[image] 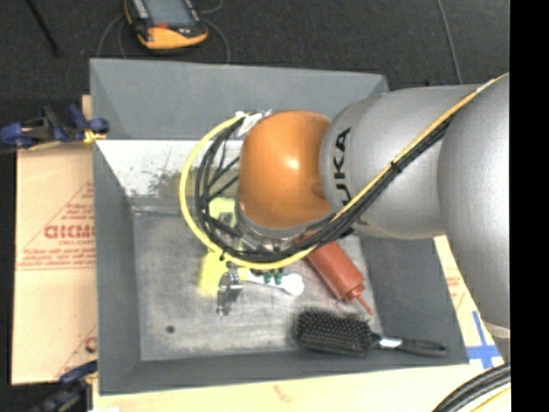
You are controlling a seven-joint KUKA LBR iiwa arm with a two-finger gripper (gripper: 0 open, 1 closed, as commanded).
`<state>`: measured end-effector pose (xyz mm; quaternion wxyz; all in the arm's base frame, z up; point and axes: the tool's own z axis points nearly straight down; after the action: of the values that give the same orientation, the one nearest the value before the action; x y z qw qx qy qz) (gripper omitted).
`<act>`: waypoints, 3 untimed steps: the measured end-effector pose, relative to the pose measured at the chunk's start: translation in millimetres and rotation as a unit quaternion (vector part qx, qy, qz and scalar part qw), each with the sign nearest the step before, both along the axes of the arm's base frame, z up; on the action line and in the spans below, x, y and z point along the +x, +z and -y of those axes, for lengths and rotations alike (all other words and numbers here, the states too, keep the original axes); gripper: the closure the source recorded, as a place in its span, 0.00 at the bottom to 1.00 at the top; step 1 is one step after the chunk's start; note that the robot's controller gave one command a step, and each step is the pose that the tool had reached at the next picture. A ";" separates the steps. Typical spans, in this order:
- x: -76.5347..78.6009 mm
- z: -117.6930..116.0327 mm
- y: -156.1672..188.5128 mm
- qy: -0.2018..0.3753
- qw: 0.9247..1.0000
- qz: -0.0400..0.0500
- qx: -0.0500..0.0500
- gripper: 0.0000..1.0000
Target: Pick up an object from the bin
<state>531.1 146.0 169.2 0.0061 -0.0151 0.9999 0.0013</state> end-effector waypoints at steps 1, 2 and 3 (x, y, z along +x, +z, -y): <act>32.3 -7.4 -59.7 0.062 0.998 0.000 -0.001 0.00; 37.6 18.4 -91.0 0.117 0.993 -0.005 -0.002 0.00; 22.2 33.9 -95.4 0.005 1.000 -0.005 0.000 1.00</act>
Offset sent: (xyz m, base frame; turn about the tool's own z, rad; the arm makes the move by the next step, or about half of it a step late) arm 0.0385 -0.0321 -0.0992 -0.2608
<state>553.4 112.1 73.8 0.0011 -0.0196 0.9998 0.0013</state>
